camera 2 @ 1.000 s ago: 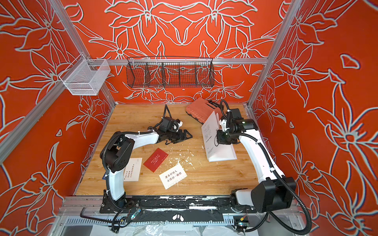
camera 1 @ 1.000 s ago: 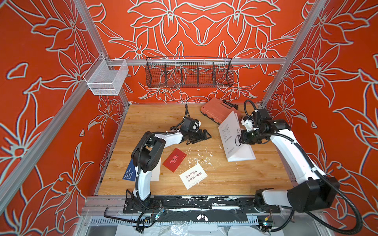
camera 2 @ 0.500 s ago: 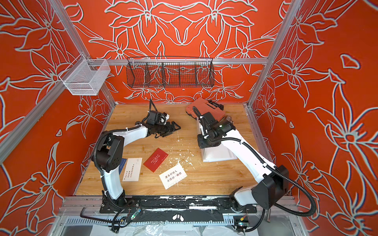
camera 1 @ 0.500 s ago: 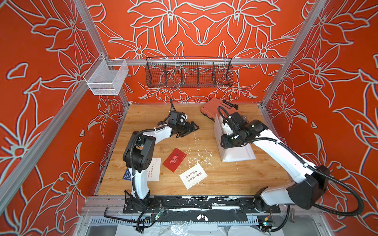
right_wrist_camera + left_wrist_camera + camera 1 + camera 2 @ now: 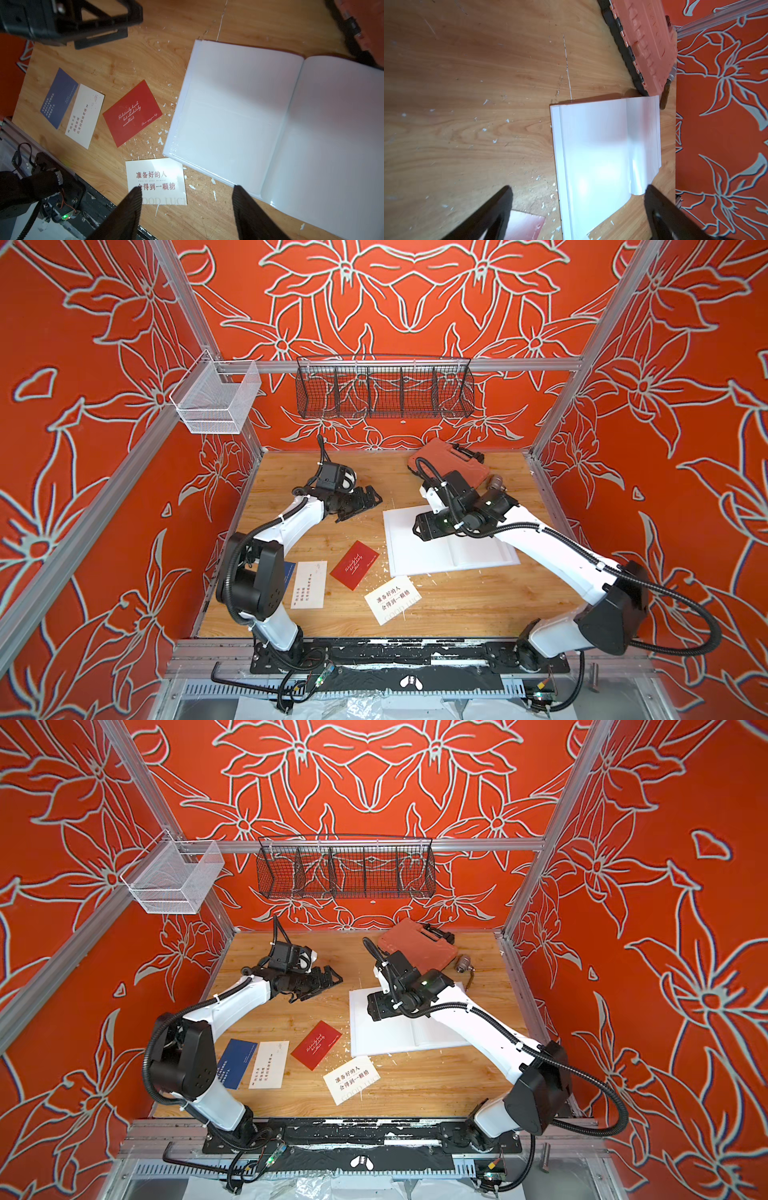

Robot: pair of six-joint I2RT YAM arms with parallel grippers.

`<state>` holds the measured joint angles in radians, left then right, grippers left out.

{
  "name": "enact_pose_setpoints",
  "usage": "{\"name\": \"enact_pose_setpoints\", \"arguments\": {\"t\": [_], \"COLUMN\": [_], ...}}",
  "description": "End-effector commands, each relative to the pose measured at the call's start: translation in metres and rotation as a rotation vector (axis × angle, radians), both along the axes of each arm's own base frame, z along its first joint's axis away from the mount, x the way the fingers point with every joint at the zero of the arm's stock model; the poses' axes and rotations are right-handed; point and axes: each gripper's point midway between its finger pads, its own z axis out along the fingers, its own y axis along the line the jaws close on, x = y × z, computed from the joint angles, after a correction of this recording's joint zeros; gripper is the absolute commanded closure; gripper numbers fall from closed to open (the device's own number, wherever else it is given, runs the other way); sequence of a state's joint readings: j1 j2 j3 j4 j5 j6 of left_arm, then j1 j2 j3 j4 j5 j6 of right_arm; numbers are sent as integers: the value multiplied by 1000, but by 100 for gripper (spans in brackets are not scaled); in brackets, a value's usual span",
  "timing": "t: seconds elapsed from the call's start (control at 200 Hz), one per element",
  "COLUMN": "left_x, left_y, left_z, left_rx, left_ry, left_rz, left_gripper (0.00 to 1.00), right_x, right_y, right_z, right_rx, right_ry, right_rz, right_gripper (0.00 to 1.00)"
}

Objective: Place the photos into the photo albums
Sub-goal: Open the photo album at the center of the board, then pick up the photo at the center of the board.

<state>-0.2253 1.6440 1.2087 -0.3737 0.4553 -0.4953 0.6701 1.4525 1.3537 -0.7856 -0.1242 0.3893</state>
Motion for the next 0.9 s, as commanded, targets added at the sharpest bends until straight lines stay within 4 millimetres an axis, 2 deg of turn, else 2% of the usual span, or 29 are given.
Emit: {"name": "enact_pose_setpoints", "arguments": {"t": [0.0, 0.13, 0.315, 0.45, 0.605, 0.736, 0.896], "left_x": [-27, -39, -62, -83, -99, -111, -136], "left_y": [3, 2, 20, 29, 46, 54, 53], "left_z": [-22, -29, -32, -40, -47, -44, -70], "left_rx": [68, 92, 116, 72, 26, -9, -71], "left_ry": [98, 129, 152, 204, 249, 262, 371], "left_rz": [-28, -29, 81, 186, 308, 387, 450], "left_gripper": [3, 4, 4, 0, 3, 3, 3], "right_x": [15, 25, 40, 42, 44, 46, 47], "right_y": [-21, -24, -4, 37, 80, 106, 128], "right_z": [-16, -47, -68, -73, -82, -89, -99], "right_rx": [-29, -52, -16, 106, 165, 177, 187], "right_ry": [-33, 7, 38, 104, 166, 202, 234], "right_rz": [-46, -32, 39, 180, 316, 382, 432], "right_gripper": [29, 30, 32, 34, 36, 37, 39]}}
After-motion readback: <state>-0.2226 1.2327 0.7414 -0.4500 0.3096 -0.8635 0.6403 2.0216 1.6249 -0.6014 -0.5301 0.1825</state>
